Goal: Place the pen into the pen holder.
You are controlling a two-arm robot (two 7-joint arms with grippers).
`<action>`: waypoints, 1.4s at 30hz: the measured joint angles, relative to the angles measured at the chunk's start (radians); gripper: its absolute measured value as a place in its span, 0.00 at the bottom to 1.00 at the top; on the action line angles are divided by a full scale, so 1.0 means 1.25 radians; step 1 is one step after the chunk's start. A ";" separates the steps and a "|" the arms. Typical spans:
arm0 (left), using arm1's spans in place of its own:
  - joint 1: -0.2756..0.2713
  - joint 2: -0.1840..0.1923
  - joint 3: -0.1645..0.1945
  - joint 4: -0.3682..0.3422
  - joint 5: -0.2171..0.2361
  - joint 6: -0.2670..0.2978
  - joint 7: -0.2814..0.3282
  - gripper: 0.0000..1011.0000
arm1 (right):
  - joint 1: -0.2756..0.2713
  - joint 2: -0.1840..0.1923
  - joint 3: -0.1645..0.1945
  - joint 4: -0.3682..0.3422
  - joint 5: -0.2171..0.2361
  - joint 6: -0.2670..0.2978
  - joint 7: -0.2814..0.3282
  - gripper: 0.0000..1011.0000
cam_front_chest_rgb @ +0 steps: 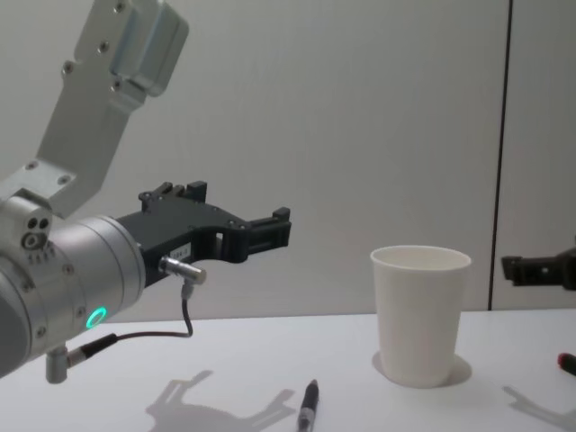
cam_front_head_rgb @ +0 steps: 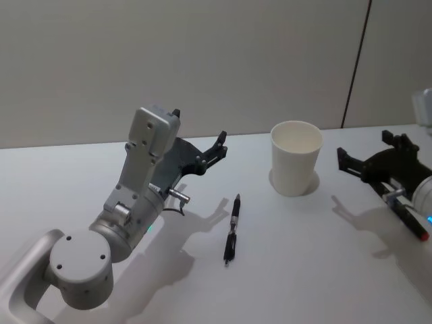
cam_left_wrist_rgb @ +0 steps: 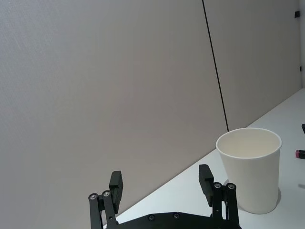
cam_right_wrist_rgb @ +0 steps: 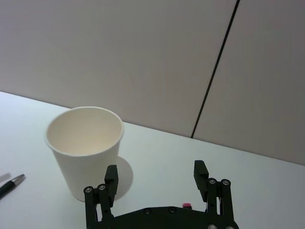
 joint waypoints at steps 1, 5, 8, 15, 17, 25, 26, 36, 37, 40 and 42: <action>0.000 0.000 0.000 0.000 0.000 0.000 0.000 0.99 | 0.006 0.001 0.003 0.002 0.001 0.016 0.006 0.99; 0.000 0.000 0.000 0.000 0.000 0.000 0.000 0.99 | 0.038 0.009 0.018 0.017 0.012 0.077 0.031 0.99; 0.000 0.000 0.000 0.000 0.000 0.000 0.000 0.99 | 0.069 0.017 0.033 0.038 0.026 0.130 0.055 0.99; 0.000 0.000 0.000 0.000 0.000 0.000 0.000 0.99 | 0.117 0.027 0.055 0.086 0.050 0.202 0.087 0.99; 0.000 0.000 0.000 0.000 0.000 0.000 0.000 0.99 | 0.131 0.028 0.059 0.105 0.058 0.220 0.096 0.99; 0.000 0.000 0.000 0.000 0.000 0.000 0.000 0.99 | 0.168 0.017 0.059 0.162 0.081 0.262 0.118 0.99; 0.000 0.000 0.000 0.000 0.000 0.000 0.000 0.99 | 0.174 0.014 0.057 0.171 0.082 0.268 0.121 0.99; 0.000 0.000 0.000 0.000 0.000 0.000 0.000 0.99 | 0.199 0.001 0.040 0.222 0.074 0.298 0.145 0.99; 0.000 0.000 0.000 0.000 0.000 0.000 0.000 0.99 | 0.202 0.000 0.037 0.227 0.069 0.301 0.149 0.99; 0.000 0.000 0.000 0.000 0.000 0.000 0.000 0.99 | 0.204 -0.001 0.034 0.236 0.062 0.305 0.154 0.99; 0.000 0.000 0.000 0.000 0.000 0.000 0.000 0.99 | 0.207 -0.001 0.030 0.244 0.054 0.308 0.159 0.99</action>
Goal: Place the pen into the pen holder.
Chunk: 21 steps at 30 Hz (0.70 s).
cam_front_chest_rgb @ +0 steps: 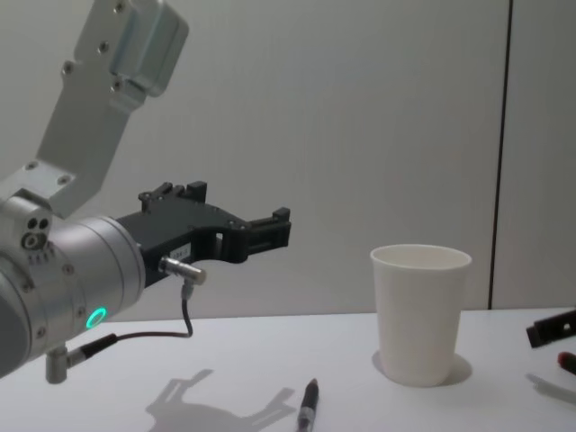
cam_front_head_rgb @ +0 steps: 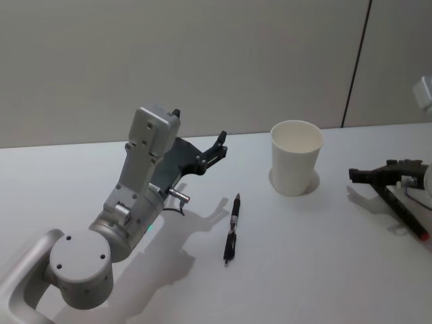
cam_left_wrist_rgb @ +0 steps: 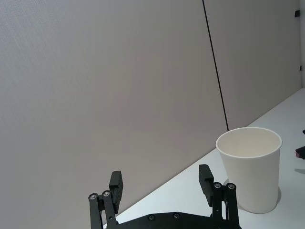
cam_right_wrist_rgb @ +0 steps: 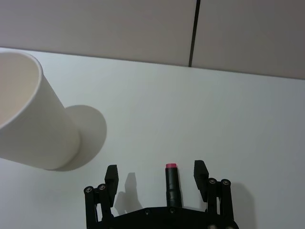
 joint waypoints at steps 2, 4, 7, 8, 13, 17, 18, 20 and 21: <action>0.000 0.000 0.000 0.000 0.000 0.000 0.000 0.99 | 0.001 0.000 -0.002 0.006 -0.006 0.002 0.003 0.99; 0.000 0.000 0.000 0.000 0.000 0.000 0.000 0.99 | 0.003 -0.001 -0.006 0.012 -0.013 0.004 0.007 0.99; 0.000 0.000 0.000 0.000 0.000 0.000 0.000 0.99 | 0.004 -0.002 -0.009 0.020 -0.021 0.004 0.011 0.99; 0.000 0.000 0.000 0.000 0.000 0.000 0.000 0.99 | 0.005 -0.002 -0.010 0.021 -0.023 0.004 0.012 0.99; 0.000 0.000 0.000 0.000 0.000 0.000 0.000 0.99 | 0.007 -0.003 -0.015 0.031 -0.031 0.001 0.016 0.99; 0.000 0.000 0.000 0.000 0.000 0.000 0.000 0.99 | 0.008 -0.005 -0.017 0.036 -0.034 -0.002 0.017 0.99; 0.000 0.000 0.000 0.000 0.000 0.000 0.000 0.99 | 0.008 -0.005 -0.017 0.037 -0.034 -0.003 0.018 0.99; 0.000 0.000 0.000 0.000 0.000 0.000 0.000 0.99 | 0.008 -0.005 -0.018 0.039 -0.036 -0.005 0.018 0.99; 0.000 0.000 0.000 0.000 0.000 0.000 0.000 0.99 | 0.008 -0.005 -0.018 0.039 -0.036 -0.005 0.018 0.99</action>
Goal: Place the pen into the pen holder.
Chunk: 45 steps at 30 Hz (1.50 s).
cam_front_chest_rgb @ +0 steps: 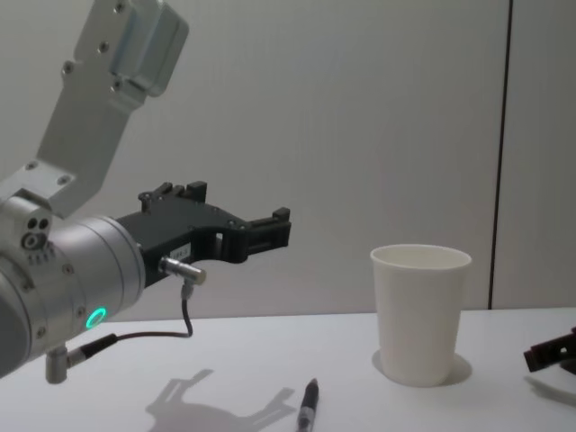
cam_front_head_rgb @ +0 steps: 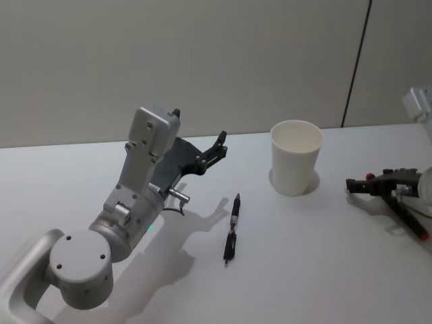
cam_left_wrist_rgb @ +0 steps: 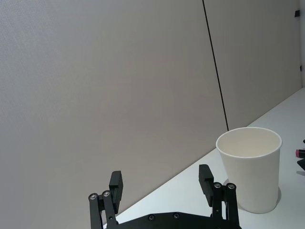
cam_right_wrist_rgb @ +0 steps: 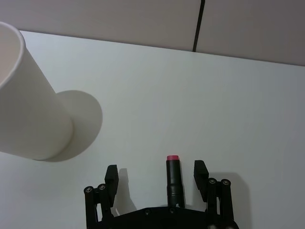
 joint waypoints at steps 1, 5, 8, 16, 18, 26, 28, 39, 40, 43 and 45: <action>0.000 0.000 0.000 0.000 0.000 0.000 0.000 0.99 | 0.000 0.000 0.000 0.000 0.000 0.000 0.000 0.99; 0.000 0.000 0.000 0.000 0.000 0.000 0.000 0.99 | 0.001 -0.001 -0.001 0.003 -0.002 -0.002 0.001 0.99; 0.000 0.000 0.000 0.000 0.000 0.000 0.000 0.99 | 0.001 -0.001 -0.002 0.004 -0.003 -0.003 0.001 0.99; 0.000 0.000 0.000 0.000 0.000 0.000 0.000 0.99 | 0.001 0.000 -0.002 0.004 -0.004 -0.002 0.002 0.99; 0.000 0.000 0.000 0.000 0.000 0.000 0.000 0.99 | 0.000 0.000 -0.002 0.004 -0.004 0.000 0.002 0.99; 0.000 0.000 0.000 0.000 0.000 0.000 0.000 0.99 | -0.005 0.003 -0.002 0.003 -0.005 0.010 0.003 0.99; 0.000 0.000 0.000 0.000 0.000 0.000 0.000 0.99 | -0.006 0.003 -0.002 0.003 -0.006 0.012 0.003 0.99; 0.000 0.000 0.000 0.000 0.000 0.000 0.000 0.99 | -0.007 0.004 -0.002 0.004 -0.008 0.017 0.005 0.94; 0.000 0.000 0.000 0.000 0.000 0.000 0.000 0.99 | -0.007 0.004 -0.002 0.004 -0.009 0.017 0.005 0.93; 0.000 0.000 0.000 0.000 0.000 0.000 0.000 0.99 | -0.007 0.004 -0.002 0.004 -0.009 0.019 0.005 0.87; 0.000 0.000 0.000 0.000 0.000 0.000 0.000 0.99 | -0.007 0.004 -0.002 0.004 -0.009 0.019 0.005 0.85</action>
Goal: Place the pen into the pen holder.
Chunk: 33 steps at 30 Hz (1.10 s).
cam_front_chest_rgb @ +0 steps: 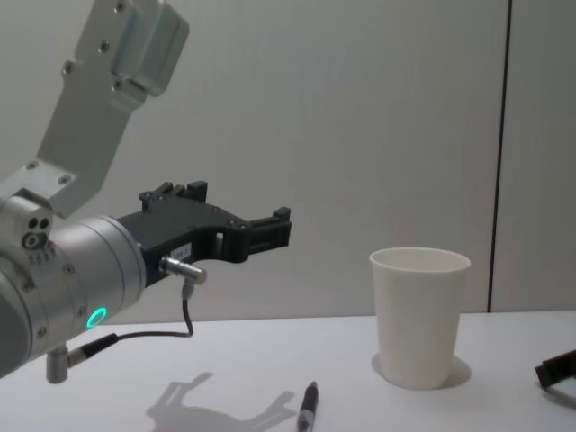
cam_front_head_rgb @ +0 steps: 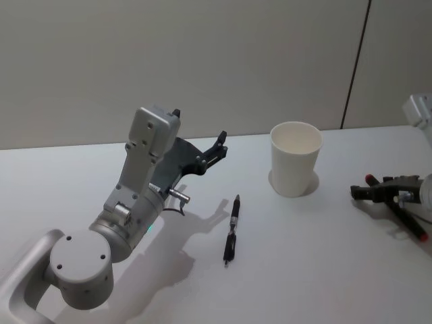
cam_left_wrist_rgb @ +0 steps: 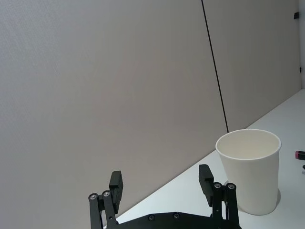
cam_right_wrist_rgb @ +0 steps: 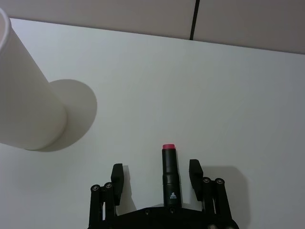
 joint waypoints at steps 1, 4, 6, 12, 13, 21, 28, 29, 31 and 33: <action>0.000 0.000 0.000 0.000 0.000 0.000 0.000 0.99 | 0.000 0.000 0.000 0.000 0.000 0.000 0.000 0.84; 0.000 0.000 0.000 0.000 0.000 0.000 0.000 0.99 | 0.000 0.000 0.000 0.000 0.000 0.001 0.000 0.82; 0.000 0.000 0.000 0.000 0.000 0.000 0.000 0.99 | 0.000 0.000 0.000 0.000 0.000 0.001 0.001 0.81; 0.000 0.000 0.000 0.000 0.000 0.000 0.000 0.99 | 0.000 0.000 -0.001 0.000 0.000 0.002 0.001 0.77; 0.000 0.000 0.000 0.000 0.000 0.000 0.000 0.99 | -0.001 0.000 -0.001 0.000 0.000 0.002 0.001 0.77; 0.000 0.000 0.000 0.000 0.000 0.000 0.000 0.99 | -0.001 0.000 -0.001 0.000 0.000 0.003 0.002 0.72; 0.000 0.000 0.000 0.000 0.000 0.000 0.000 0.99 | -0.001 0.000 -0.001 0.000 0.001 0.003 0.002 0.68; 0.000 0.000 0.000 0.000 0.000 0.000 0.000 0.99 | -0.001 0.000 -0.002 0.000 0.001 0.003 0.002 0.67; 0.000 0.000 0.000 0.000 0.000 0.000 0.000 0.99 | -0.001 0.000 -0.002 0.000 0.001 0.003 0.002 0.65; 0.000 0.000 0.000 0.000 0.000 0.000 0.000 0.99 | -0.001 0.000 -0.002 0.000 0.001 0.003 0.002 0.64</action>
